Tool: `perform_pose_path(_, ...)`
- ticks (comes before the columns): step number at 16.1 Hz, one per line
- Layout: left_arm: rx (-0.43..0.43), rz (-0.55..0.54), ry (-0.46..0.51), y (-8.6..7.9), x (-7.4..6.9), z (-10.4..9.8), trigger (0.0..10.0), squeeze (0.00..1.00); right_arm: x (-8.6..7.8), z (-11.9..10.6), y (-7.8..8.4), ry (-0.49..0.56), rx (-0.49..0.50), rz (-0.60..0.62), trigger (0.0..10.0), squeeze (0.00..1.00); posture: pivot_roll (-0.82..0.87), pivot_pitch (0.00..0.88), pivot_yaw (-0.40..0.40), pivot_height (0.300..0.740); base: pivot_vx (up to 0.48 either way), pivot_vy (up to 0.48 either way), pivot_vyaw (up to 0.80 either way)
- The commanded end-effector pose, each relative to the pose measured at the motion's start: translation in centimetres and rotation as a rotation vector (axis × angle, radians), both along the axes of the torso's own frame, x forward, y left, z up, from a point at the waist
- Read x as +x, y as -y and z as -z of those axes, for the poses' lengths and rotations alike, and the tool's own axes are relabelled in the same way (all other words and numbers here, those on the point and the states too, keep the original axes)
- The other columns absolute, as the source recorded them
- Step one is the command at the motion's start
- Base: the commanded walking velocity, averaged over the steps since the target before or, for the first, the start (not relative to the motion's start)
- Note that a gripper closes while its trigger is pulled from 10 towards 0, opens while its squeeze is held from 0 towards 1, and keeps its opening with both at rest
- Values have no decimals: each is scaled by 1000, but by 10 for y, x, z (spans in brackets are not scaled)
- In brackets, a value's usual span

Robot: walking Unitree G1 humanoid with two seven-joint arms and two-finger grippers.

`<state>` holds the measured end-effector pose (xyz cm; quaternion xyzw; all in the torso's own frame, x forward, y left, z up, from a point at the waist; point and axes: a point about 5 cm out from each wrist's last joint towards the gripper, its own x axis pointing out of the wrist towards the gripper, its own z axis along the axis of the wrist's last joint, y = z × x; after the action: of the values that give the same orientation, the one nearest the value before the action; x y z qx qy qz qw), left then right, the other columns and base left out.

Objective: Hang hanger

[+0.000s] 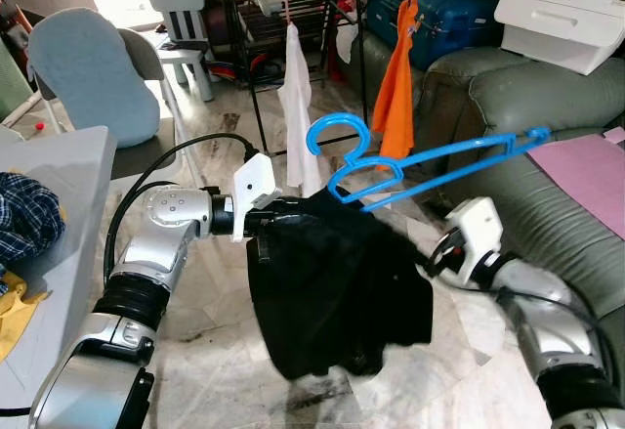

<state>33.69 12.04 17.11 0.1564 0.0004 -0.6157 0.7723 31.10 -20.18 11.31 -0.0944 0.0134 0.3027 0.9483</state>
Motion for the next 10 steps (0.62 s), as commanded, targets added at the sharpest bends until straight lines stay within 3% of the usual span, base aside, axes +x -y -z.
perform_pose_path(1, -27, 12, 42, 5, -1, -13, 0, 0, 3, -5, 0, 12, 15, -1, 10000, 239, -168, 0, 70, 740, 0, 0, 0)
perform_pose_path(2, -26, 6, 46, 5, -1, -14, 0, 0, 3, -4, -1, 9, 19, -6, 10000, 239, -167, 0, 70, 740, 0, 0, 0)
perform_pose_path(3, 3, -25, 76, 3, 2, -12, 0, 0, 0, -5, -8, -6, 67, -62, 10000, 0, -168, 0, 68, 740, 0, 0, 0)
perform_pose_path(6, 40, -197, 152, -7, 18, -7, 0, 0, -9, -14, -13, -62, 236, -188, 10000, 0, -165, 0, 66, 740, 0, 0, 0)
perform_pose_path(7, 53, -248, 168, -10, 21, -5, 0, 0, -14, -14, -9, -95, 249, -225, 10000, 0, -169, 0, 67, 740, 0, 0, 0)
perform_pose_path(9, 35, -272, 165, -11, 22, -6, 0, 0, -19, -9, -4, -131, 208, -256, 10000, 0, -170, 0, 67, 740, 0, 0, 0)
perform_pose_path(10, 24, -249, 174, -9, 21, -8, 0, 0, -18, -4, 5, -144, 155, -213, 10000, 0, -171, 0, 67, 740, 0, 0, 0)
